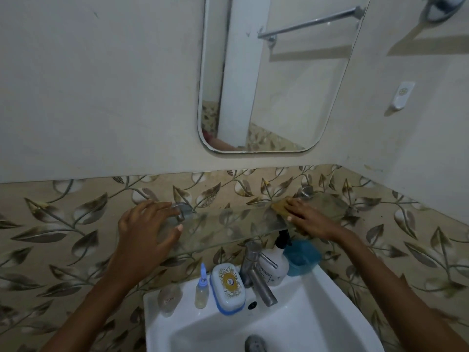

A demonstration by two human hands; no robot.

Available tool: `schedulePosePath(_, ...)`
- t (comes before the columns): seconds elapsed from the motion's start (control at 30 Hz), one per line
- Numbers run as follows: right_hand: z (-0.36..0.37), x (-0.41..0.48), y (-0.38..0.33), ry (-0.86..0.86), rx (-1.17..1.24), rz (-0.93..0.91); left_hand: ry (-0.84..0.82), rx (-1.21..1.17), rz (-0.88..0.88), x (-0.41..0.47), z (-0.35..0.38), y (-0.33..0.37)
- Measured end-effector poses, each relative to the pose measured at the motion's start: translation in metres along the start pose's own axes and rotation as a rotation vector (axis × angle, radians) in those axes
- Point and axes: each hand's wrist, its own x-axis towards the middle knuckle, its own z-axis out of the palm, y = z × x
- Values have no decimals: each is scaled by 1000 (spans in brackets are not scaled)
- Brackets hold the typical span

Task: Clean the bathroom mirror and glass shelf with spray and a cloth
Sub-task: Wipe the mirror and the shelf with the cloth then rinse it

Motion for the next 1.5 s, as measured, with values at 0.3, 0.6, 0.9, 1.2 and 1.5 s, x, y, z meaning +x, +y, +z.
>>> schedulePosePath(0.3, 12, 9, 4, 190, -17, -62, 12, 6, 6, 1, 0, -1)
schedulePosePath(0.6, 7, 26, 44, 290, -46, 61, 15, 7, 2, 1, 2, -4)
schedulePosePath(0.9, -4, 27, 88, 342, -197, 249, 6, -6, 3, 1, 2, -3)
schedulePosePath(1.2, -19, 56, 88, 264, -253, 394, 12, -6, 11, 2, 3, -5)
schedulePosePath(1.5, -26, 59, 85, 215, -414, 712, 13, -16, 20, 2, 3, -5)
